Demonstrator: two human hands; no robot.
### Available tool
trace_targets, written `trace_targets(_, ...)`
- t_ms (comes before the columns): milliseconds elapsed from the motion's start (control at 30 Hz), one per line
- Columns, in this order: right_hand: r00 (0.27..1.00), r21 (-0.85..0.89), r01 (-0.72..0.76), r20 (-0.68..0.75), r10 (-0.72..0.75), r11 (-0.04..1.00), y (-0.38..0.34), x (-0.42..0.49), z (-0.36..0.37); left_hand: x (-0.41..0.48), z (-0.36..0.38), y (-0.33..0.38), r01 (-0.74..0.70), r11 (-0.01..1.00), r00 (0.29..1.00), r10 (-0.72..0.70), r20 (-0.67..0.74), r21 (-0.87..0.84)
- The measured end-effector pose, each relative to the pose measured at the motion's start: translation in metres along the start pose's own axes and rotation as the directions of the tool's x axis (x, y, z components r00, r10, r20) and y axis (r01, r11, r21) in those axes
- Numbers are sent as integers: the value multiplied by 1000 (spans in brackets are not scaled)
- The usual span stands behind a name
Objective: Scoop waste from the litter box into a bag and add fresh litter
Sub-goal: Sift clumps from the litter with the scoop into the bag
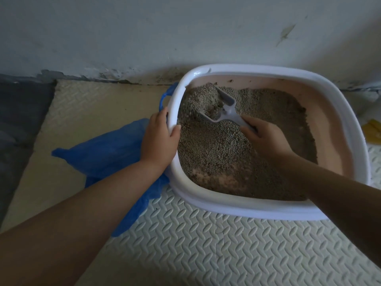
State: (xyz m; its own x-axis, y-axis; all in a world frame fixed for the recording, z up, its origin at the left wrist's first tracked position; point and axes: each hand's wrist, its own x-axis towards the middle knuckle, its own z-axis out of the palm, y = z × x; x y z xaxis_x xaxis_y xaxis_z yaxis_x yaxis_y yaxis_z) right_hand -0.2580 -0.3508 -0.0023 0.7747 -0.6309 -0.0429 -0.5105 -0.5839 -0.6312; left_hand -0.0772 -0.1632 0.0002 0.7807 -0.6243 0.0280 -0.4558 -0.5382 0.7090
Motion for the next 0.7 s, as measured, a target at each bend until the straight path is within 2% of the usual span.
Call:
trace_targets(233, 998, -80, 56, -1, -56, 995, 17, -33, -39, -1, -1, 3, 1, 1000, 1000, -1, 19, 12)
trace_targets(700, 997, -55, 76, -6, -76, 996, 34, -58, -64, -2, -3, 5, -8, 998, 999, 5, 41, 64)
